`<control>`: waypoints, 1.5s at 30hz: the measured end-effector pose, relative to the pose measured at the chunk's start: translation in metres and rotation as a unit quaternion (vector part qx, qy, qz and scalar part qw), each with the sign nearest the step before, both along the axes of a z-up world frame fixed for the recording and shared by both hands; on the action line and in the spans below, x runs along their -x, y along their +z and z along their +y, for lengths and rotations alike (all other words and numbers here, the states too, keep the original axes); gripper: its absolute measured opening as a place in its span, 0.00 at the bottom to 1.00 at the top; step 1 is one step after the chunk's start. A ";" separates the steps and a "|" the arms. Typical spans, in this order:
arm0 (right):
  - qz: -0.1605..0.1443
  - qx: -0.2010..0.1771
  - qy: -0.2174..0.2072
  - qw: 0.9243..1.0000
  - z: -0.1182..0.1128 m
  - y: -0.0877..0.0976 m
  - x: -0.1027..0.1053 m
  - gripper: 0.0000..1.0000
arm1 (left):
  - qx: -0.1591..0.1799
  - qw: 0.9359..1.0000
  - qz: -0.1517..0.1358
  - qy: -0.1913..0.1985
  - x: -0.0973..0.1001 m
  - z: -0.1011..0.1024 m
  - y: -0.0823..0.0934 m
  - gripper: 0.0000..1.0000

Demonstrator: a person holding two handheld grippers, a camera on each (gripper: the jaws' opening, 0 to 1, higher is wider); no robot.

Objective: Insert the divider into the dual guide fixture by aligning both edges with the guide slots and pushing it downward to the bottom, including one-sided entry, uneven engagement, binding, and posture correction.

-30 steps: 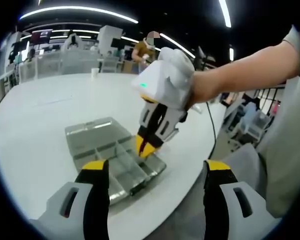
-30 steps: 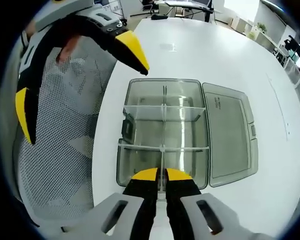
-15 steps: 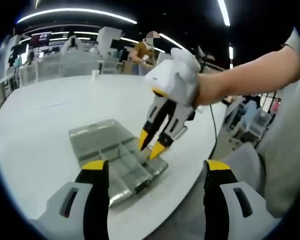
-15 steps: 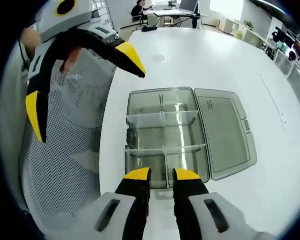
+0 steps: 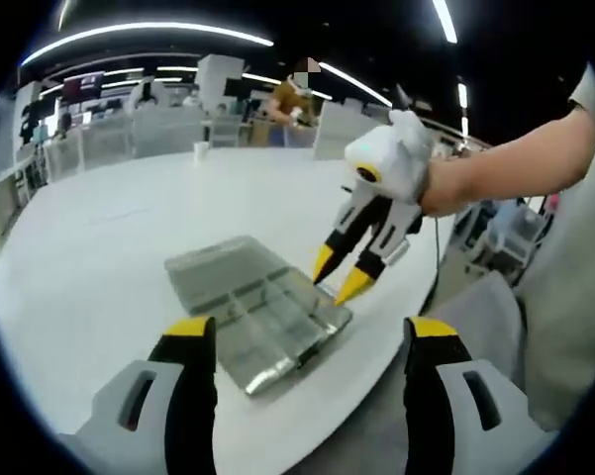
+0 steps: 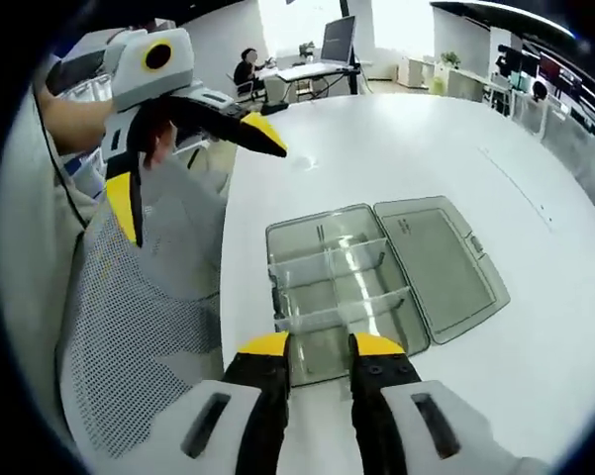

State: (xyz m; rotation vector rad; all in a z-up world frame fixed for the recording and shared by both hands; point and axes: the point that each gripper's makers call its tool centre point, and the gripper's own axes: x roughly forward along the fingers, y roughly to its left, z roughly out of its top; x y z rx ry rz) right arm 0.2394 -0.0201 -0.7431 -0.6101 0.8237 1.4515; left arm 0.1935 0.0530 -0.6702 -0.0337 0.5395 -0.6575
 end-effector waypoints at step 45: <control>-0.014 -0.131 -0.107 0.986 -0.002 0.051 0.050 0.51 | -0.106 0.994 0.032 -0.026 0.005 0.116 -0.025 0.75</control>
